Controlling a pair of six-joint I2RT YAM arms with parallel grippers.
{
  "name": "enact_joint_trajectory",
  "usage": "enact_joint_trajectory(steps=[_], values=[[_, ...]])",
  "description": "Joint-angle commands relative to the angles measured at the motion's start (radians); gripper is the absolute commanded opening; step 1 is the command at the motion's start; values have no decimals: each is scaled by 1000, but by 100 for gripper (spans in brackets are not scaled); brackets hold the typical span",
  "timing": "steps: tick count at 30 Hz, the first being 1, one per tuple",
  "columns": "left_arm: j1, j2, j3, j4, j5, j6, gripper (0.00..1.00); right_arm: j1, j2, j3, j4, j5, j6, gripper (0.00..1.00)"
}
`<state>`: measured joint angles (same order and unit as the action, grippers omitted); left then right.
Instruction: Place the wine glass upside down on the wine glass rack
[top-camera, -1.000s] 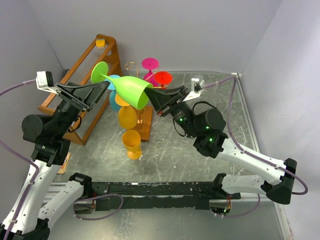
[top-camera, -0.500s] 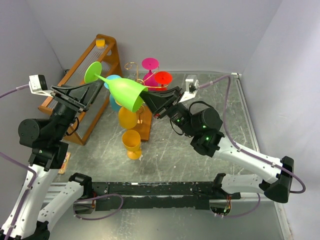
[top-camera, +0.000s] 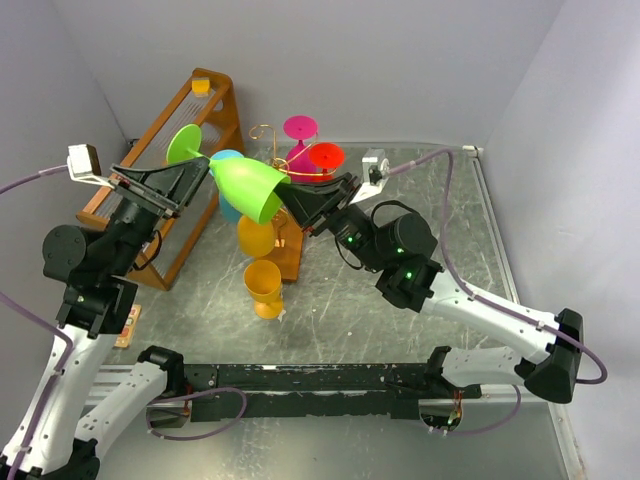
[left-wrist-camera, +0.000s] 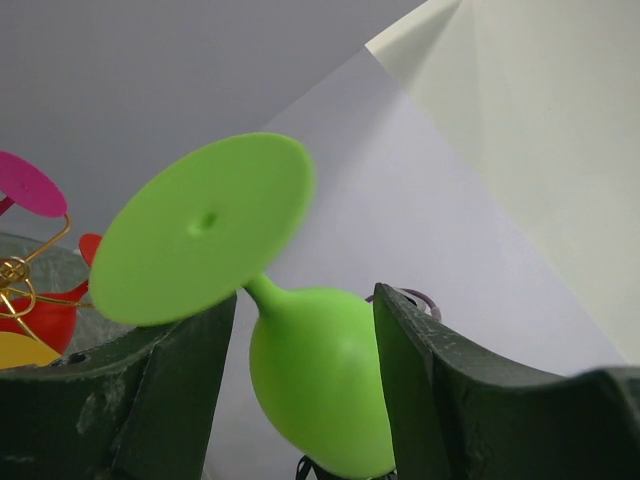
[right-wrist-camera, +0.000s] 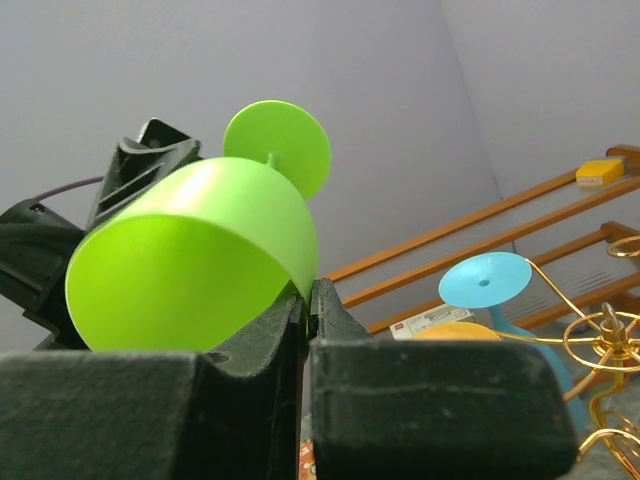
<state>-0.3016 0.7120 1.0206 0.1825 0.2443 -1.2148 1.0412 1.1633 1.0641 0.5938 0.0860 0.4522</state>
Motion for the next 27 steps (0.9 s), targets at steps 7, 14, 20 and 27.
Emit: enact_joint_trajectory(steps=[7, 14, 20, 27], values=[[6, 27, 19, -1, -5, -1, 62, 13, 15, 29, -3, -105, 6, 0], [7, 26, 13, 62, -6, -21, 50, 13, 33, 29, -46, -201, -2, 0], [7, 16, -13, 134, 6, -9, 37, 13, 37, 19, -66, -257, -3, 0], [7, 27, -13, 223, 72, 22, 11, 13, 49, 40, -124, -316, -17, 0]])
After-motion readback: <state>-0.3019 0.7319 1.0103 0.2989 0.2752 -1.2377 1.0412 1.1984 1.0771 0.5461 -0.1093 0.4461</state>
